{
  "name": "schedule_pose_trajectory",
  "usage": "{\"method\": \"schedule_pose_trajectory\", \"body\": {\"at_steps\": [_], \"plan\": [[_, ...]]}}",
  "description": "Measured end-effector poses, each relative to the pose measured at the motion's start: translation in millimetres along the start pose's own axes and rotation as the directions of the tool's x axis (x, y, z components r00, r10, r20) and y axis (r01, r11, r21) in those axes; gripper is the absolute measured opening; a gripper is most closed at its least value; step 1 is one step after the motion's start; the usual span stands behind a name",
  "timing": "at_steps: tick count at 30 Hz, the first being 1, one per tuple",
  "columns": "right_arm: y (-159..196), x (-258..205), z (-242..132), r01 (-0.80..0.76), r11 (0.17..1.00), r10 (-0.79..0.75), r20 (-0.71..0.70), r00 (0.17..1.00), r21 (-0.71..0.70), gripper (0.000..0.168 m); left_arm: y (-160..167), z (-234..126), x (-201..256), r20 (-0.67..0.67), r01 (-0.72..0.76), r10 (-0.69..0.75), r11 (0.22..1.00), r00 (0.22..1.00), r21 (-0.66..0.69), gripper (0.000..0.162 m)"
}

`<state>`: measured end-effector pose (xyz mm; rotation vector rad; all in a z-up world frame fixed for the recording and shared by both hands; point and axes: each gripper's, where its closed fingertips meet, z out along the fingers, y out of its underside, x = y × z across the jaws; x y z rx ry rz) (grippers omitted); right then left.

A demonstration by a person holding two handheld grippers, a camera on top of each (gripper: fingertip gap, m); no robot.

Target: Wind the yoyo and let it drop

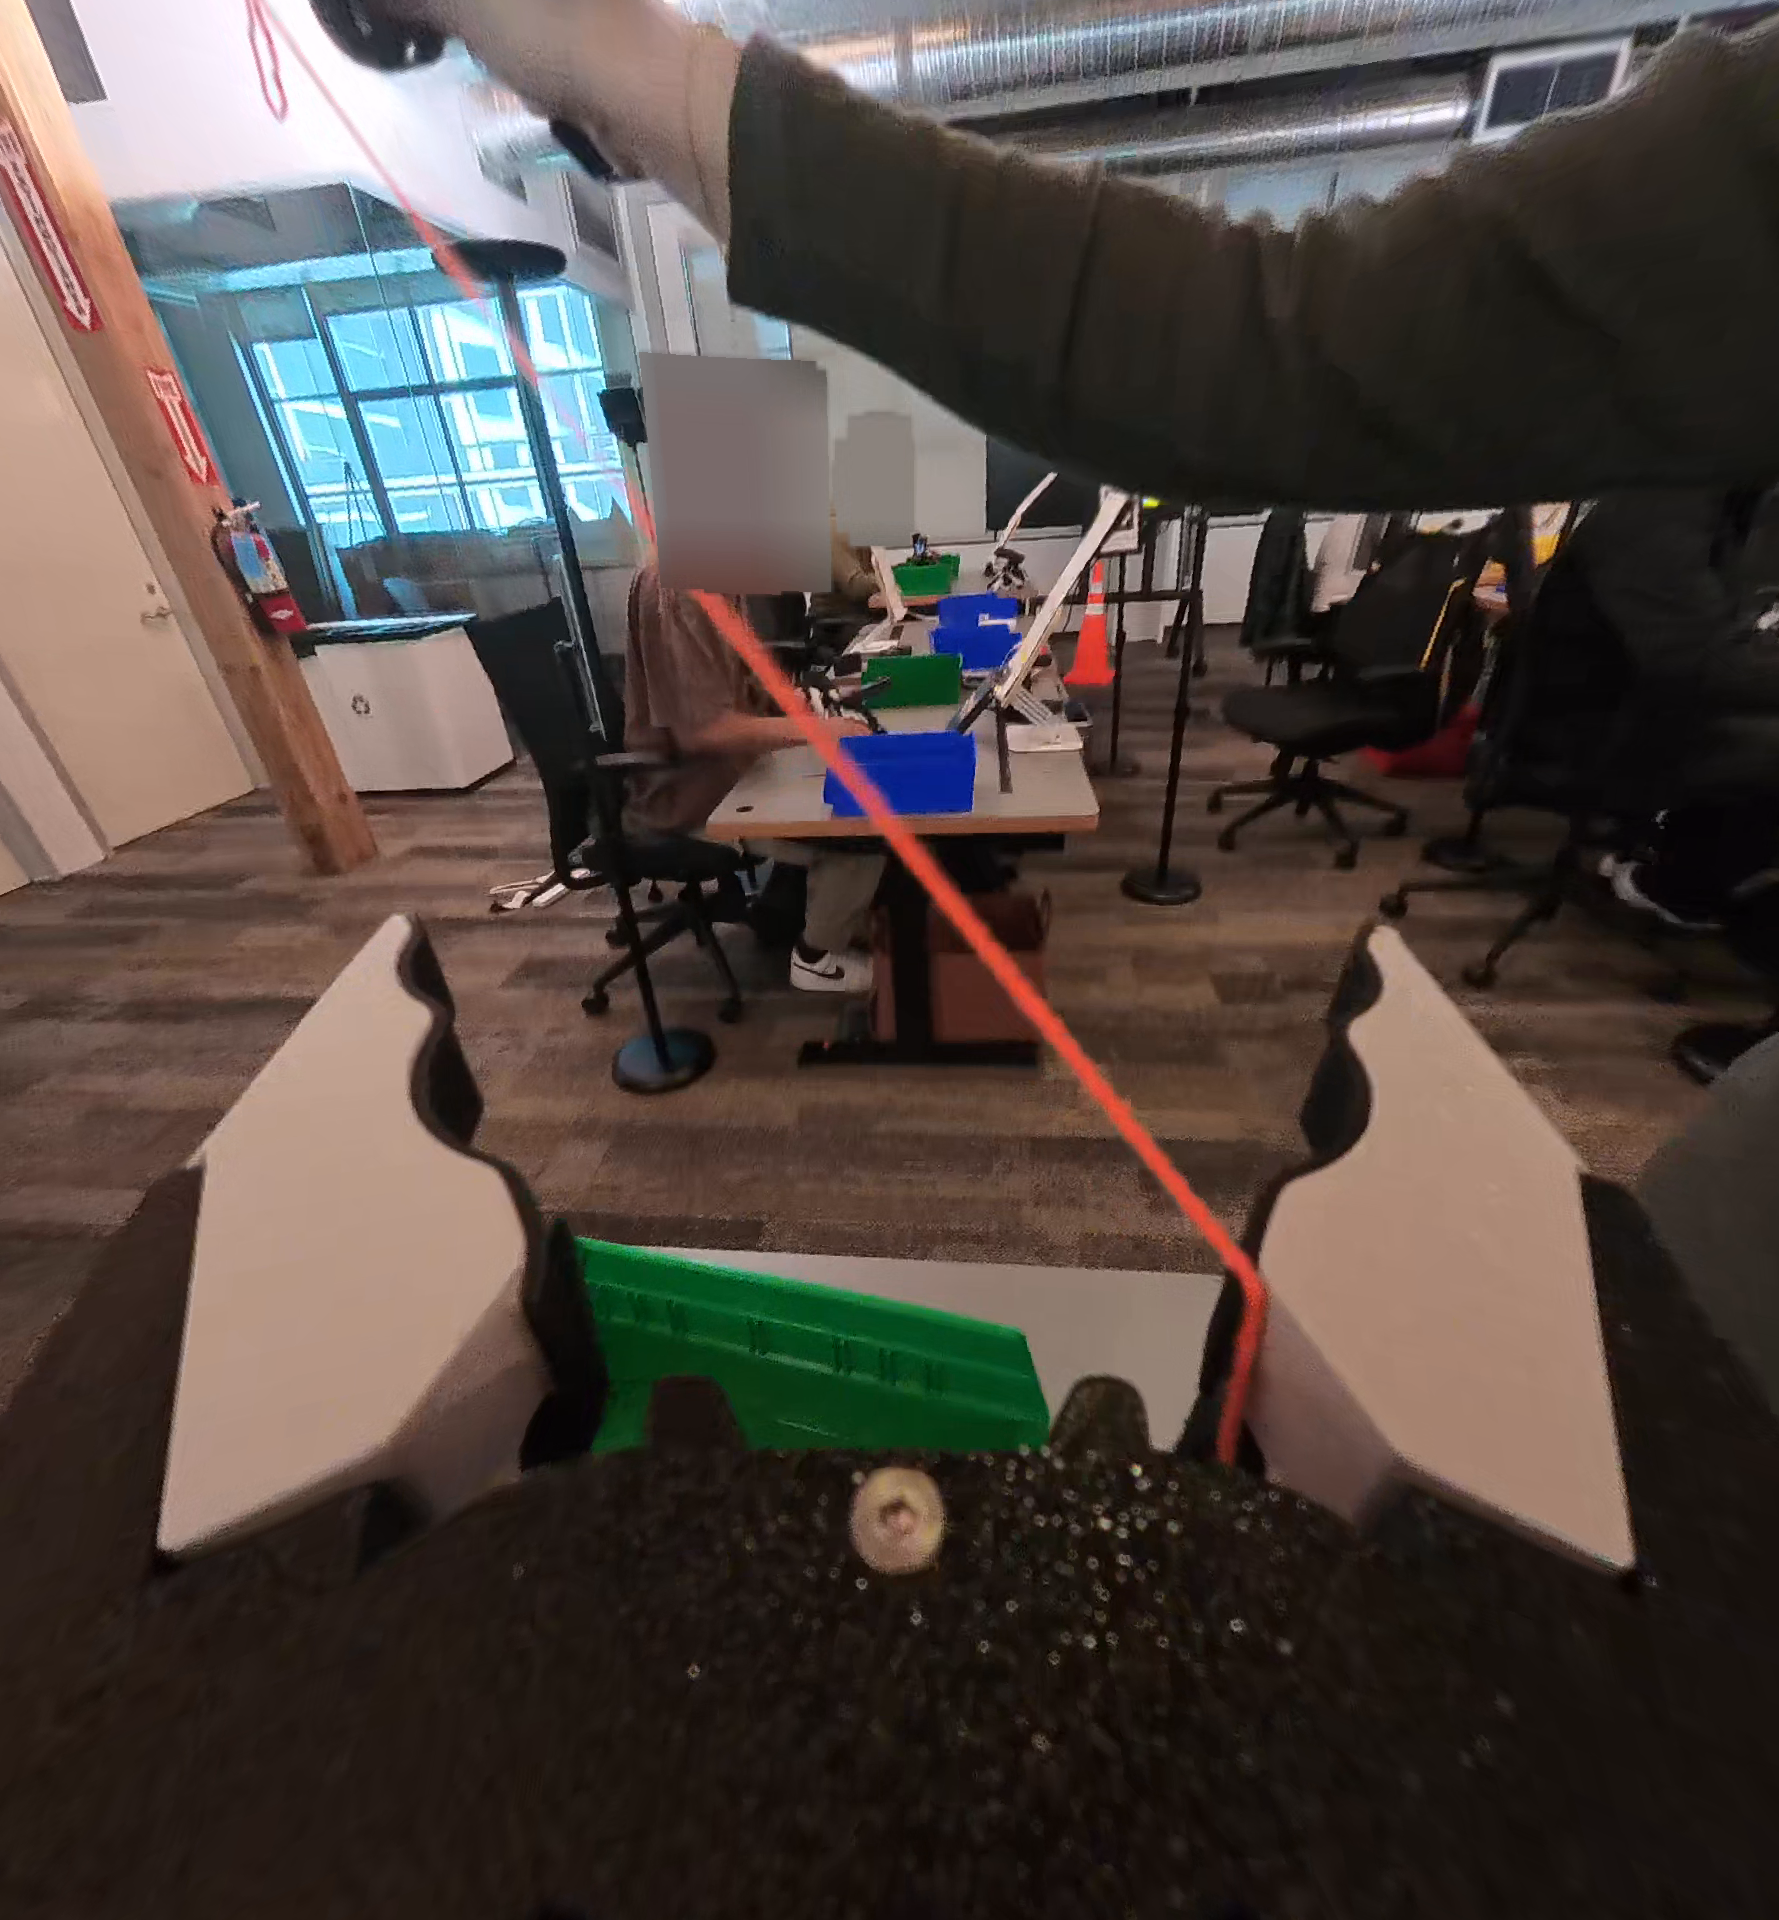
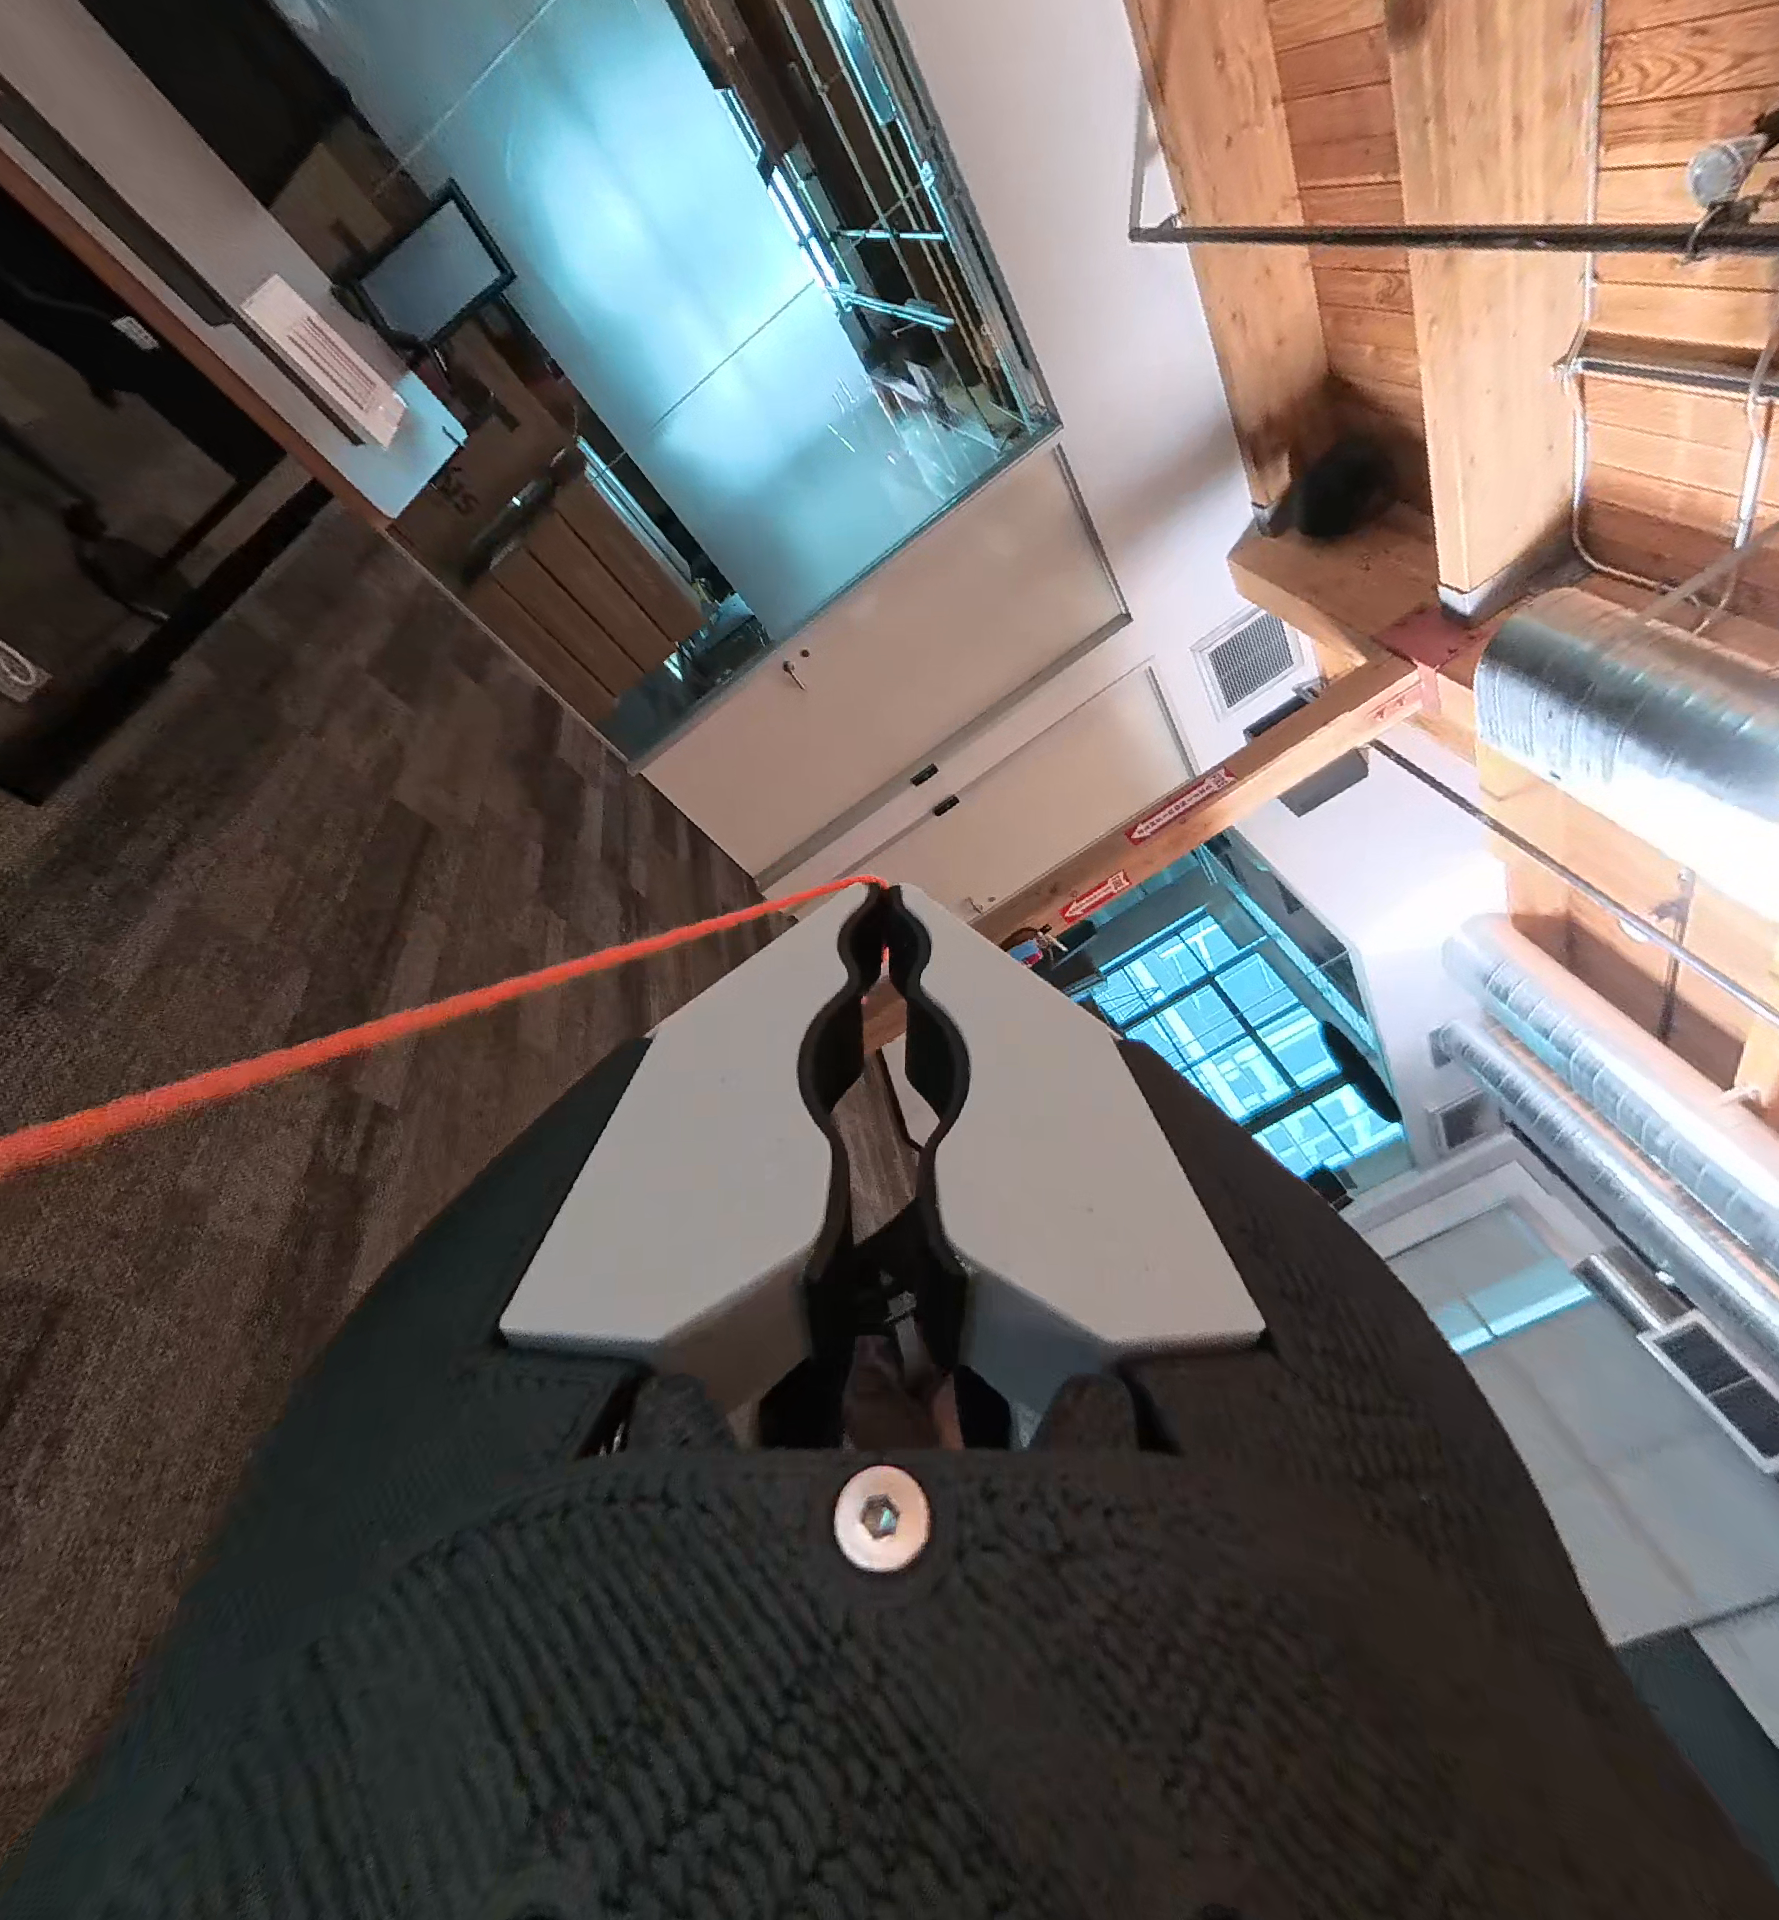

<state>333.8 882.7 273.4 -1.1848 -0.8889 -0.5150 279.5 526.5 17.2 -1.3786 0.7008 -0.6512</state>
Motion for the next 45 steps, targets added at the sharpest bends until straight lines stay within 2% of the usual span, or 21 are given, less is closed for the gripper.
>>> {"method": "schedule_pose_trajectory", "body": {"at_steps": [3,6,8,11,13,18,20,24,27,32,36,39,42,45], "plan": [[-10,-10,-4,-0.095,0.995,0.093,0.059,0.994,0.037,0.000,8,1,-3,0.005,-0.018,0.018,0.999,1.000,-0.046,0.159],[-53,-30,-34,-0.310,0.938,0.264,0.259,0.929,0.154,0.000,31,10,-16,0.054,-0.045,0.055,0.986,0.997,-0.160,0.159],[-85,-44,-59,-0.406,0.891,0.305,0.394,0.867,0.202,0.000,51,17,-24,0.086,-0.056,0.080,0.967,0.993,-0.247,0.159],[-136,-53,-101,-0.559,0.794,0.339,0.589,0.734,0.239,0.000,75,31,-36,0.110,-0.067,0.107,0.947,0.988,-0.315,0.159],[-168,-43,-129,-0.679,0.696,0.362,0.701,0.615,0.236,0.000,80,40,-43,0.133,-0.068,0.110,0.955,0.985,-0.290,0.159],[-221,-10,-173,-0.823,0.545,0.339,0.857,0.389,0.158,0.000,95,57,-65,0.198,-0.004,0.058,0.965,0.978,-0.263,0.159],[-236,4,-184,-0.848,0.508,0.325,0.879,0.350,0.150,0.000,103,63,-73,0.210,0.031,0.024,0.966,0.977,-0.257,0.159],[-251,44,-193,-0.836,0.479,0.328,0.829,0.453,0.268,0.000,118,73,-76,0.197,0.118,-0.074,0.969,0.978,-0.219,0.159],[-260,60,-194,-0.833,0.477,0.336,0.818,0.467,0.280,0.000,126,82,-75,0.171,0.177,-0.145,0.967,0.974,-0.184,0.159],[-265,52,-175,-0.756,0.583,0.343,0.752,0.562,0.299,0.000,131,80,-72,0.191,0.197,-0.164,0.966,0.968,-0.168,0.159],[-253,41,-150,-0.715,0.643,0.366,0.709,0.603,0.275,0.000,137,60,-72,0.256,0.189,-0.143,0.968,0.956,-0.166,0.159],[-236,32,-134,-0.701,0.667,0.393,0.681,0.618,0.251,0.000,153,30,-78,0.332,0.198,-0.125,0.960,0.935,-0.197,0.159],[-212,24,-110,-0.613,0.744,0.386,0.577,0.720,0.266,0.000,159,0,-84,0.390,0.246,-0.162,0.953,0.906,-0.177,0.159],[-183,16,-81,-0.522,0.815,0.373,0.461,0.805,0.251,0.000,151,-25,-83,0.412,0.237,-0.161,0.961,0.897,-0.140,0.159]]}}
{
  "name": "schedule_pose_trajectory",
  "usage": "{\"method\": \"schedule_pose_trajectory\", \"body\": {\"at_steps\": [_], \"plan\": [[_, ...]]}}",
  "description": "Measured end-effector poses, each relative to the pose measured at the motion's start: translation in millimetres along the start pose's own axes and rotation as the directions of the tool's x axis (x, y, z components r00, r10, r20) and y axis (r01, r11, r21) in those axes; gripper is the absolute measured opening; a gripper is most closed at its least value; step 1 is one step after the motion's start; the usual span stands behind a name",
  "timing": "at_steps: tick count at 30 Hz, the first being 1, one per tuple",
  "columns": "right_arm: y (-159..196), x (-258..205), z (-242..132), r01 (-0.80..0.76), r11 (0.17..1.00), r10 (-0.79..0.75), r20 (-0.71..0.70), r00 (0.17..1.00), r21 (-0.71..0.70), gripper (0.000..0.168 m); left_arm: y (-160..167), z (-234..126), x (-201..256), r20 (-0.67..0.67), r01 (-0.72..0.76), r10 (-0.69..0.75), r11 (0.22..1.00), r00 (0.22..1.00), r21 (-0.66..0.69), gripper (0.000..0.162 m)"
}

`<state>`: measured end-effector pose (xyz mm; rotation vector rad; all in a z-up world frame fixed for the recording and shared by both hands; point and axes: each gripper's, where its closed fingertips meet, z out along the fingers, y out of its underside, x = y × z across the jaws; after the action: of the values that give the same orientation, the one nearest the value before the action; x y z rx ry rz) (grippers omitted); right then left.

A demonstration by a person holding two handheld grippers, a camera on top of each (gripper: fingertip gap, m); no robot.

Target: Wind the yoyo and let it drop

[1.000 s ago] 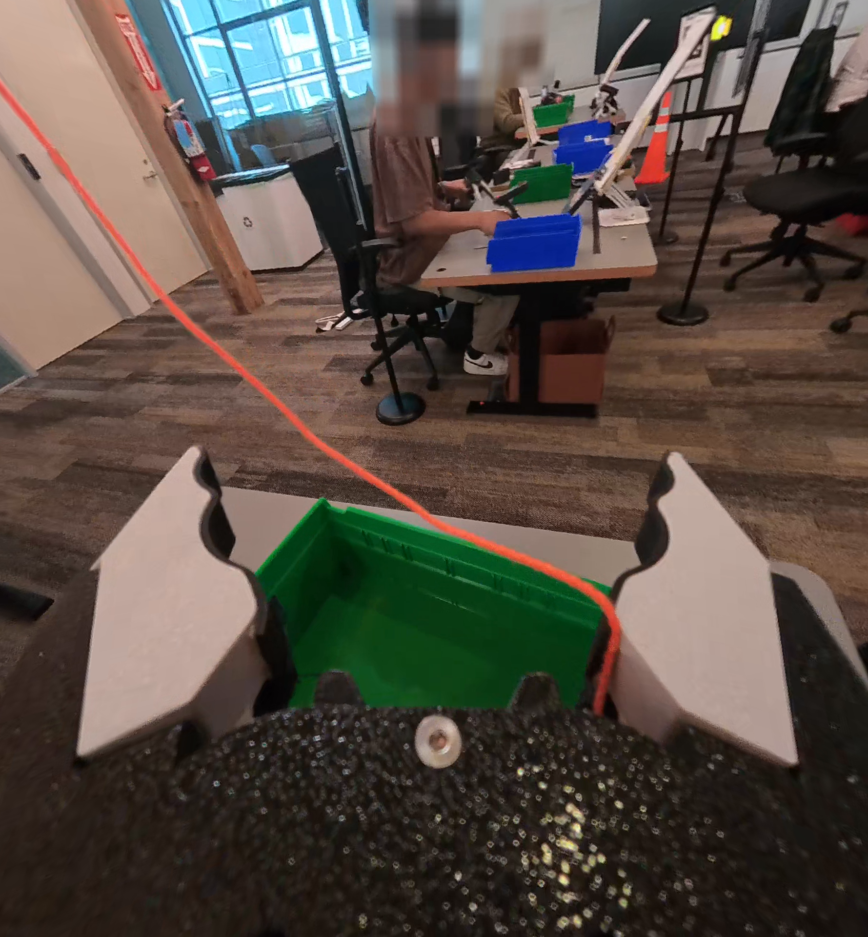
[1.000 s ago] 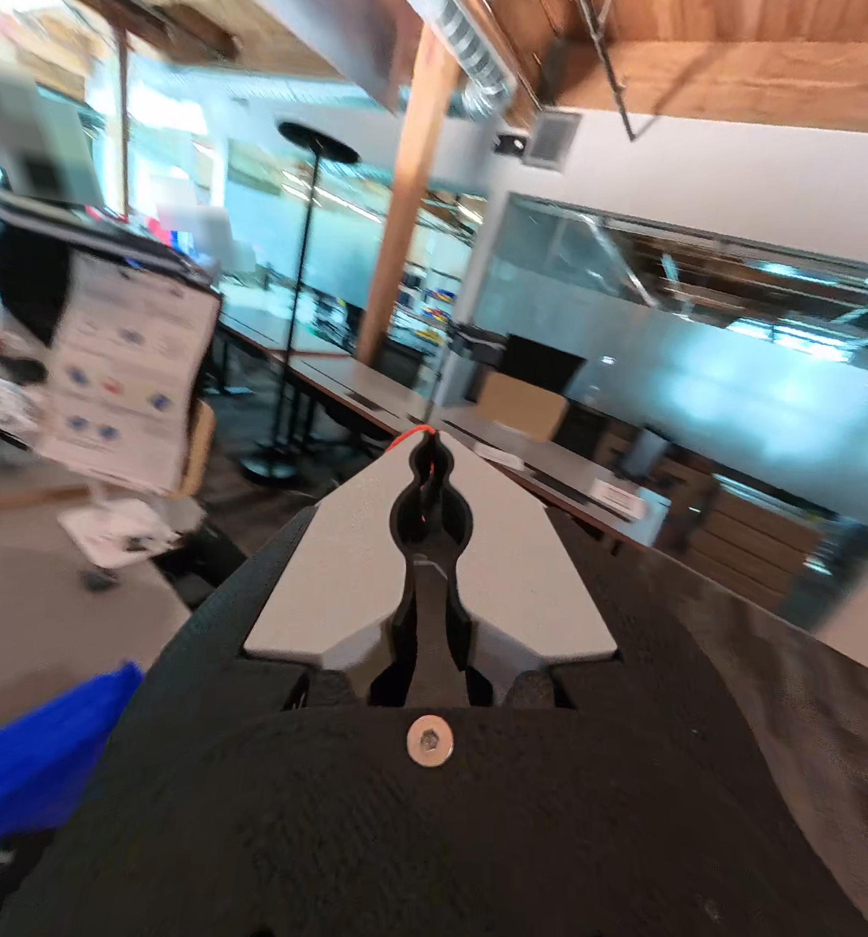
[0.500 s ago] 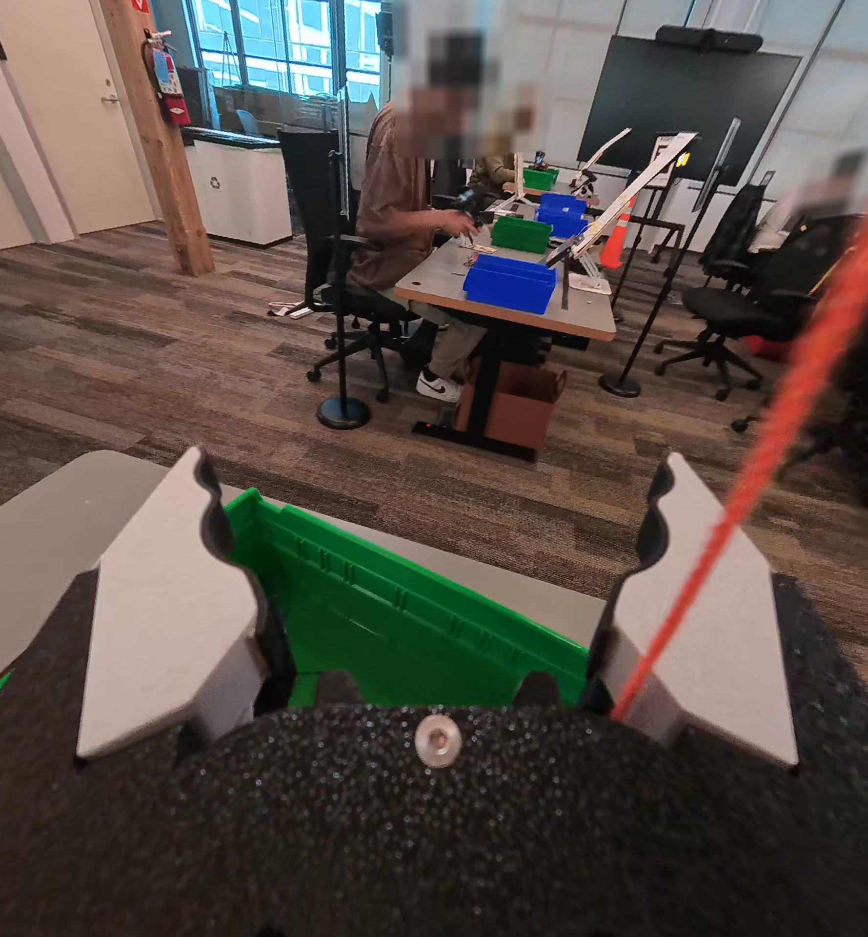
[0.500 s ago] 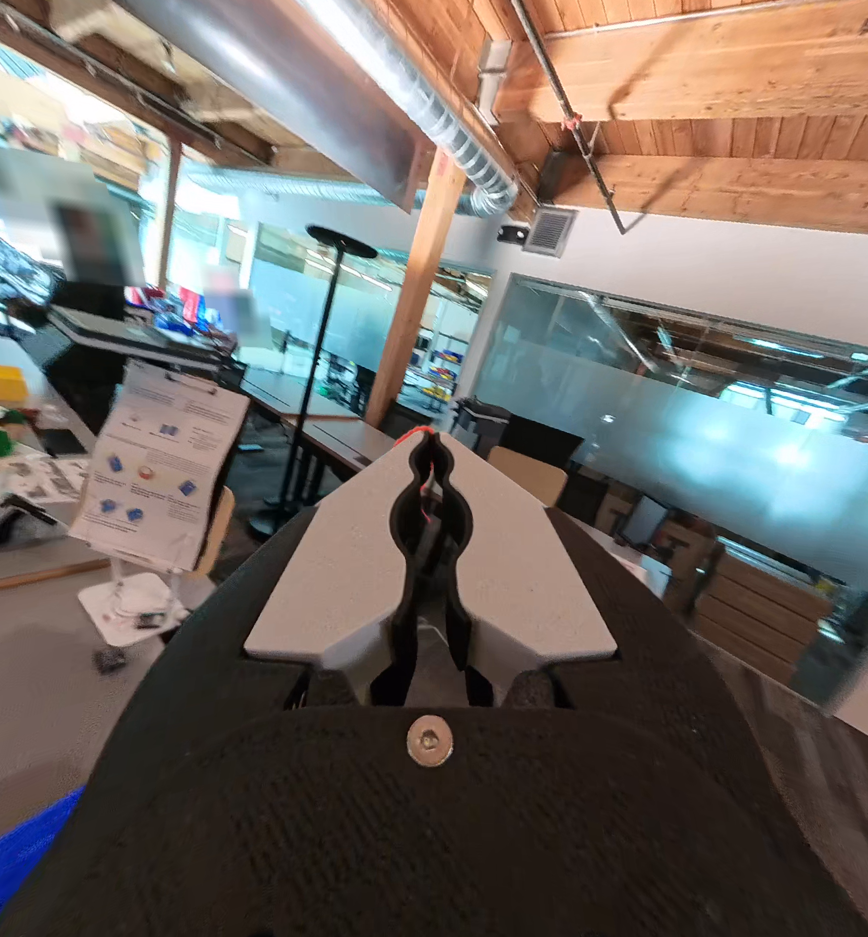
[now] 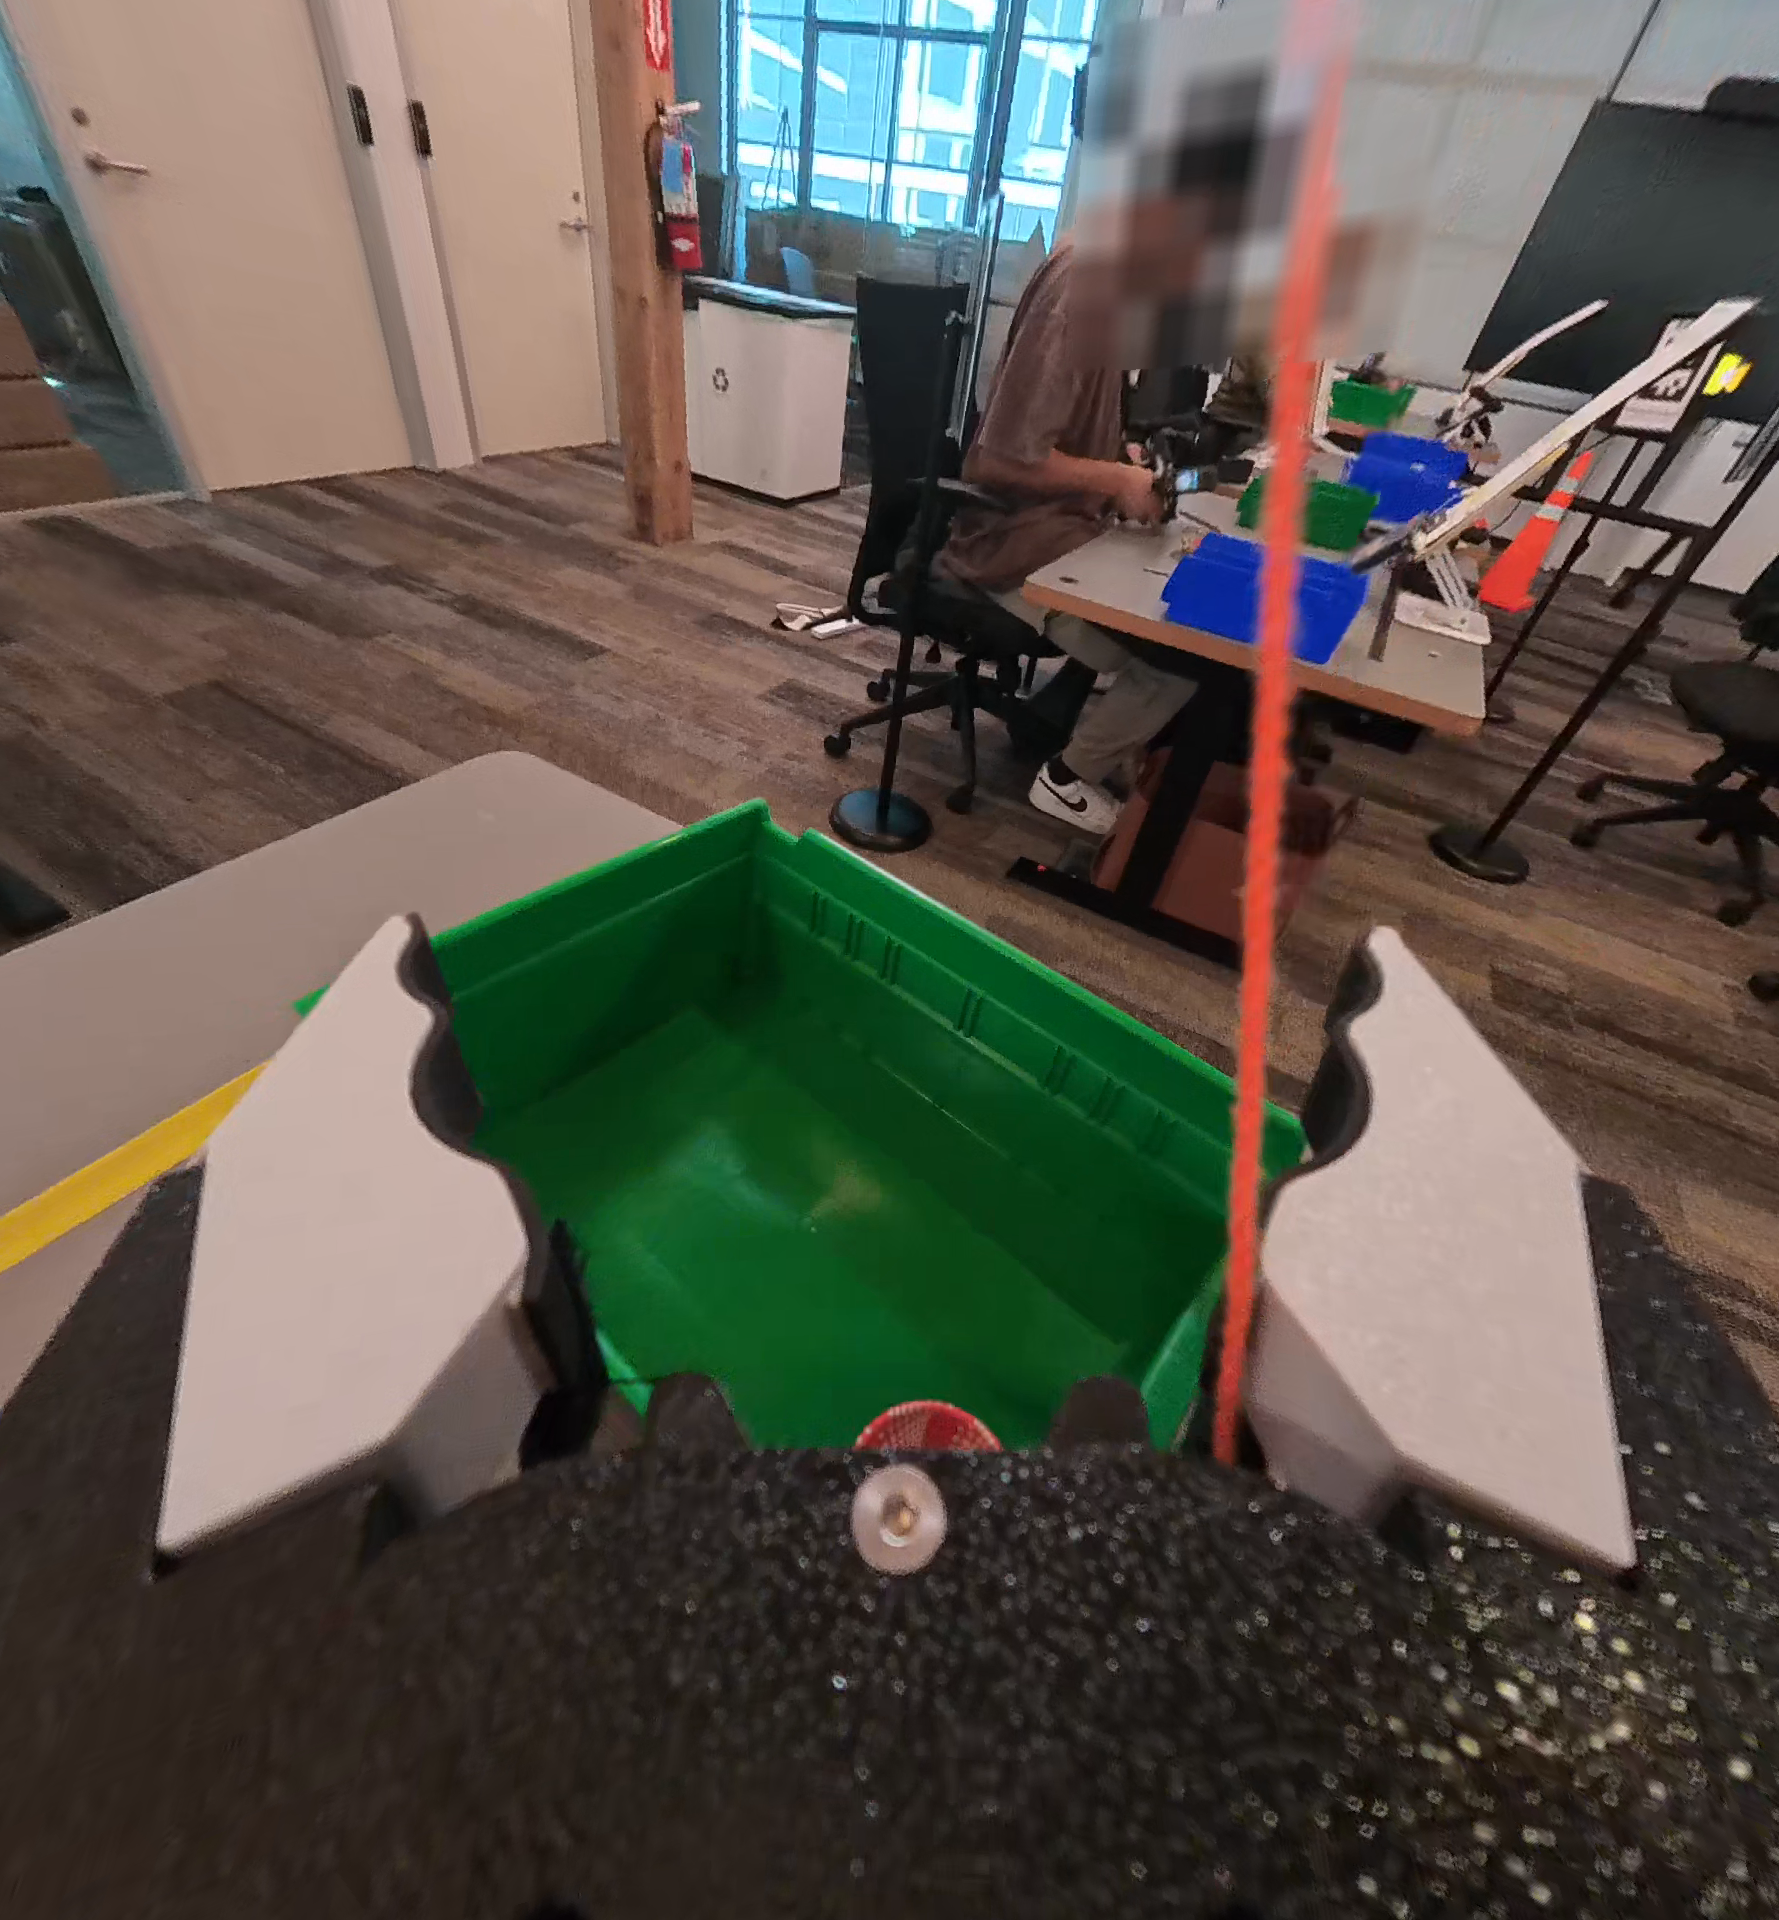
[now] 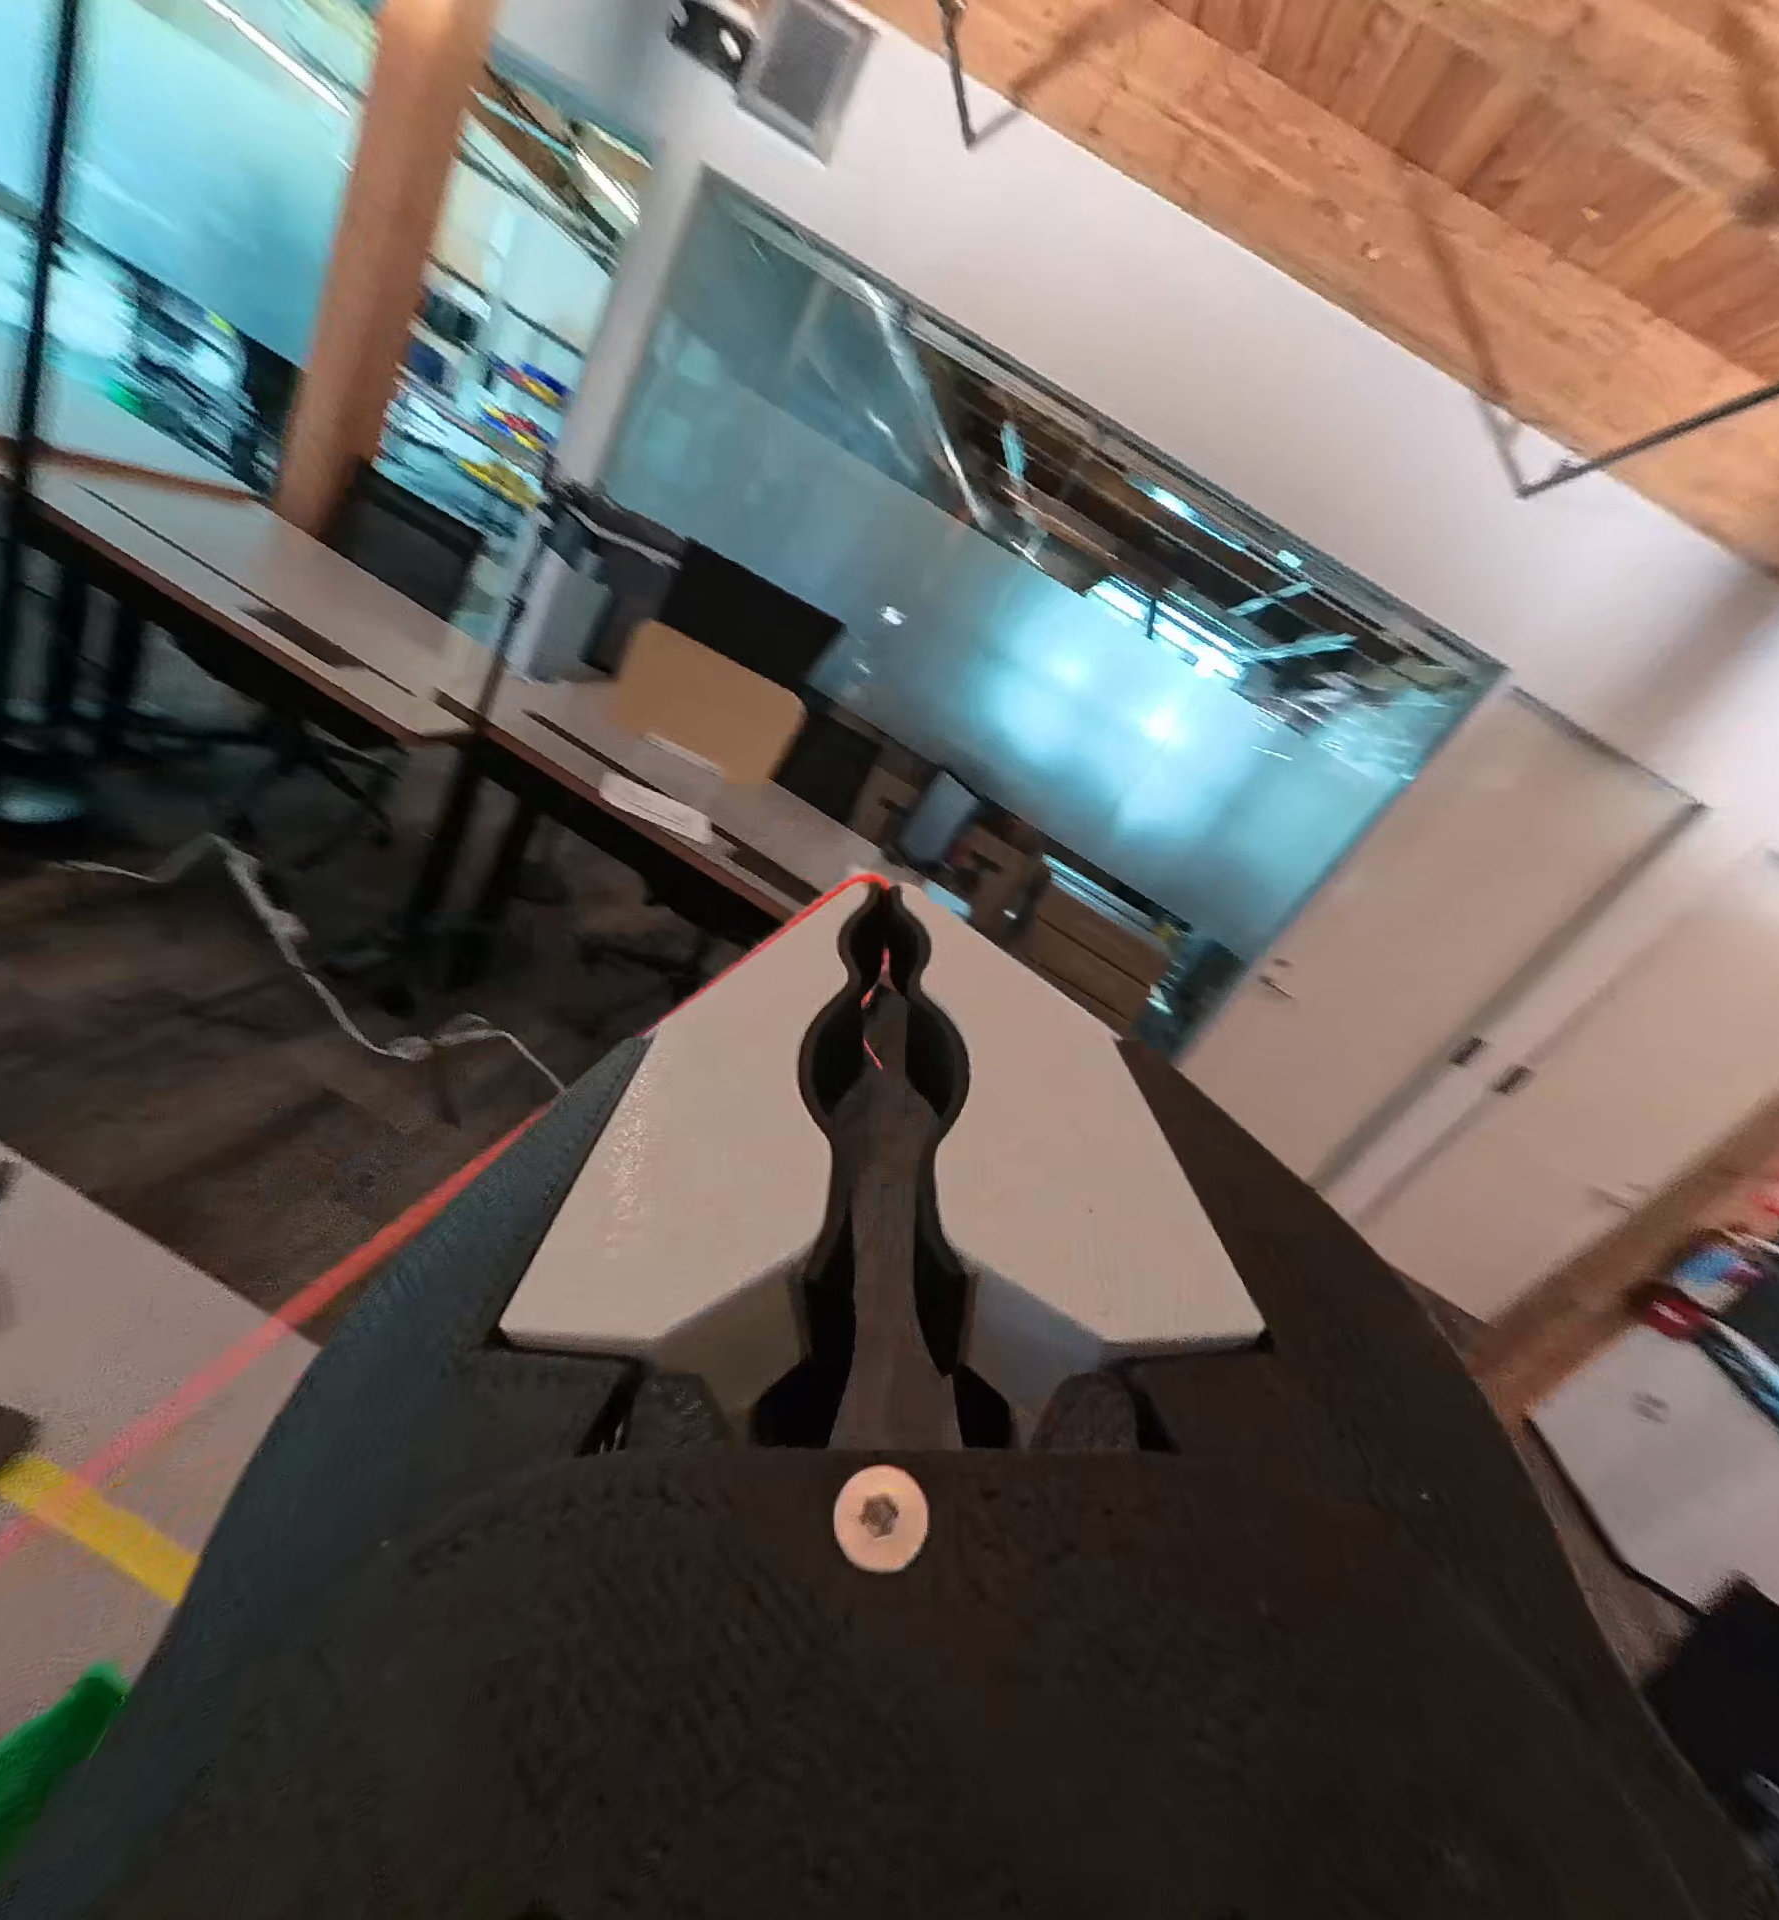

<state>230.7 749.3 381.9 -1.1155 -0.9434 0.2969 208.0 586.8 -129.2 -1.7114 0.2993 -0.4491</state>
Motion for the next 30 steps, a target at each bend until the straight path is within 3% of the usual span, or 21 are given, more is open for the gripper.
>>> {"method": "schedule_pose_trajectory", "body": {"at_steps": [6,9,10,12,13,16,18,20,21,22,23,24,27,30], "plan": [[90,-3,16,0.000,0.986,-0.005,-0.029,1.000,-0.168,0.000,-14,-24,22,-0.085,-0.008,0.012,0.999,0.996,0.048,0.159],[144,-53,17,-0.023,0.954,0.076,0.167,0.983,-0.297,0.000,-21,-23,30,-0.107,-0.033,0.038,0.998,0.993,0.052,0.159],[163,-86,12,-0.036,0.931,0.153,0.298,0.942,-0.362,0.002,-22,-20,30,-0.109,-0.039,0.044,0.998,0.993,0.049,0.159],[199,-159,-19,-0.057,0.833,0.395,0.520,0.757,-0.551,0.018,-24,-14,27,-0.110,-0.046,0.050,0.998,0.993,0.040,0.159],[212,-188,-34,-0.076,0.783,0.503,0.556,0.662,-0.618,0.022,-25,-10,25,-0.110,-0.051,0.055,0.998,0.992,0.033,0.159],[269,-237,-67,0.040,0.707,0.548,0.583,0.599,-0.706,0.028,-23,-3,22,-0.124,-0.061,0.061,0.998,0.990,0.003,0.159],[312,-258,-96,0.254,0.668,0.455,0.654,0.605,-0.700,0.035,-21,-2,22,-0.141,-0.077,0.074,0.997,0.987,-0.020,0.159],[355,-255,-119,0.581,0.594,0.161,0.790,0.592,-0.556,0.036,-17,-4,22,-0.148,-0.124,0.113,0.990,0.983,-0.062,0.159],[373,-248,-122,0.733,0.514,-0.032,0.844,0.535,-0.445,0.038,-15,-5,20,-0.150,-0.140,0.125,0.986,0.981,-0.092,0.159],[387,-248,-130,0.842,0.431,-0.151,0.895,0.420,-0.323,0.040,-14,-4,19,-0.162,-0.137,0.117,0.984,0.980,-0.117,0.159],[399,-258,-149,0.889,0.395,-0.133,0.943,0.305,-0.232,0.041,-16,-4,19,-0.179,-0.115,0.090,0.984,0.980,-0.136,0.159],[405,-274,-171,0.881,0.424,-0.028,0.969,0.246,-0.211,0.046,-21,-3,21,-0.201,-0.084,0.054,0.986,0.978,-0.142,0.159],[400,-299,-158,0.726,0.608,0.014,0.919,0.394,-0.321,0.052,-57,1,19,-0.273,0.111,-0.115,0.993,0.955,-0.030,0.159],[386,-321,-166,0.501,0.772,0.170,0.887,0.429,-0.390,0.057,-89,7,-7,-0.298,0.429,-0.393,0.901,0.870,0.064,0.159]]}}
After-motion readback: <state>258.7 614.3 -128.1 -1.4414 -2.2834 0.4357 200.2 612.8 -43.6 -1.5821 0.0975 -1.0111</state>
